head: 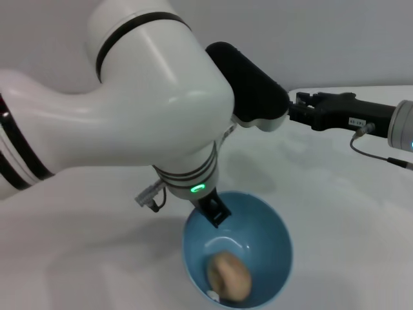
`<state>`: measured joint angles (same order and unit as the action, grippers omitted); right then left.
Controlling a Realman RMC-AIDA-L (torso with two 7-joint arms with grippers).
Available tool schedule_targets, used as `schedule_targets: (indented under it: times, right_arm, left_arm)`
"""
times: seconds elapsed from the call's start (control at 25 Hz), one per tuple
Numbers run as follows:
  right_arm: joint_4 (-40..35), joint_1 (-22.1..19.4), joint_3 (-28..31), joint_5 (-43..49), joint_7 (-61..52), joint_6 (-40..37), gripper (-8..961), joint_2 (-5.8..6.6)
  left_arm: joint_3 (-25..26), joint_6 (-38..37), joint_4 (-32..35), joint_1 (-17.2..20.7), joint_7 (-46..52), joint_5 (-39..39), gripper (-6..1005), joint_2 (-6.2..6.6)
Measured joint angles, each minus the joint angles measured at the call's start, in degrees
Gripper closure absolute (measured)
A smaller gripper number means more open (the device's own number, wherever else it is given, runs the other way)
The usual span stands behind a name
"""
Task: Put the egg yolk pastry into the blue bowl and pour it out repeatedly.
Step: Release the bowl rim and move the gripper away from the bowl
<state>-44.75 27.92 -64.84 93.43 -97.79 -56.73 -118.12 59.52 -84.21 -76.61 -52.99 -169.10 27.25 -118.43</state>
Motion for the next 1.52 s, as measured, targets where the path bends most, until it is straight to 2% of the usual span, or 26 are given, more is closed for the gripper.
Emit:
schedule_targets:
  times: [0.16,0.6,1.0,1.32,1.52]
  right_arm:
    - [0.3,-0.63,0.03,0.0,0.02,0.06,521,0.0]
    - [0.29,-1.29,0.07,0.0,0.06,0.15,521,-0.09]
    - [1.07,-1.34,0.92,-0.2,0.05,0.29,521,-0.09]
    - [1.14,-1.27,1.47,-0.44,0.04,0.32,521,-0.09]
    - [1.22,-1.24,1.47,-0.46,-0.02,0.6,521,-0.09]
  left_arm:
    - [-1.41,1.97,0.56,-0.82,0.0,1.91,991,-0.1]
    - [-4.63,8.35,8.96,-3.9,0.0,6.71,989,-0.31]
    - [-5.19,9.23,13.14,-5.4,0.02,7.54,984,-0.3]
    - [-5.36,9.72,13.69,-5.63,0.0,7.38,947,-0.3]
    - [-5.38,10.03,13.61,-5.65,0.0,7.26,753,-0.17]
